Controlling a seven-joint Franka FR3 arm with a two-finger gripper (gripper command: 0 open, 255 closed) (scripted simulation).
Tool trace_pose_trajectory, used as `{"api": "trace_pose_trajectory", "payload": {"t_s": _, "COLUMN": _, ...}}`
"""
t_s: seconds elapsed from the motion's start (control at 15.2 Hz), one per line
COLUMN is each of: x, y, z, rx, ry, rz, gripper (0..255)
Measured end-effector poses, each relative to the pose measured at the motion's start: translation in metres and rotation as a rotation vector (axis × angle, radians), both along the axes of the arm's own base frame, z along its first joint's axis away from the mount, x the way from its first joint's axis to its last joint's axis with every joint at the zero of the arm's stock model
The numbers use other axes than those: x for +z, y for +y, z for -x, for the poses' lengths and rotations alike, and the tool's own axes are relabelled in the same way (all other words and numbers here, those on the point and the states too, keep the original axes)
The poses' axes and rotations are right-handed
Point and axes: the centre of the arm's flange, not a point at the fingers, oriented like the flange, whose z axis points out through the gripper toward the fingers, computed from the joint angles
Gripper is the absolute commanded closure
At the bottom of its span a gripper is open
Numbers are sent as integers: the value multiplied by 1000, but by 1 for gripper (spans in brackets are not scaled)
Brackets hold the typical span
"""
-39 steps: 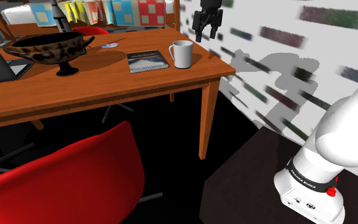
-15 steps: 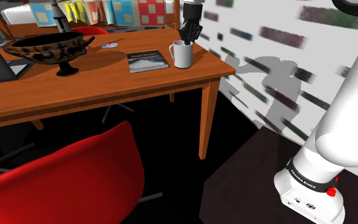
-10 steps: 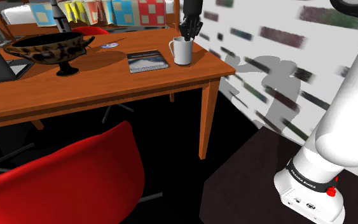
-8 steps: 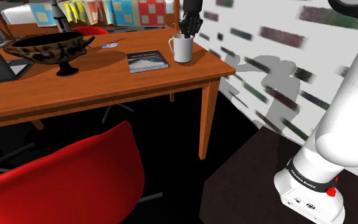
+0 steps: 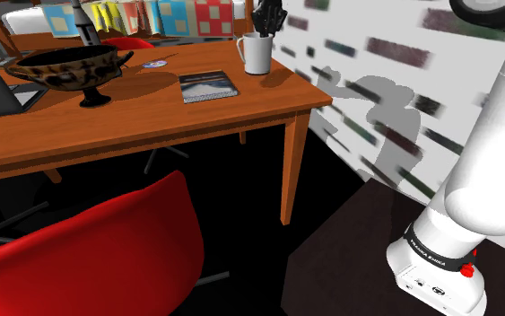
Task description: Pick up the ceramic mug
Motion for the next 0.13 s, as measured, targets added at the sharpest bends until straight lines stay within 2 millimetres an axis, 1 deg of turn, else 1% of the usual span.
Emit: {"api": "trace_pose_trajectory", "payload": {"t_s": 0.13, "x": 8, "y": 0, "z": 1, "rx": 0, "ry": 0, "rz": 0, "gripper": 255}}
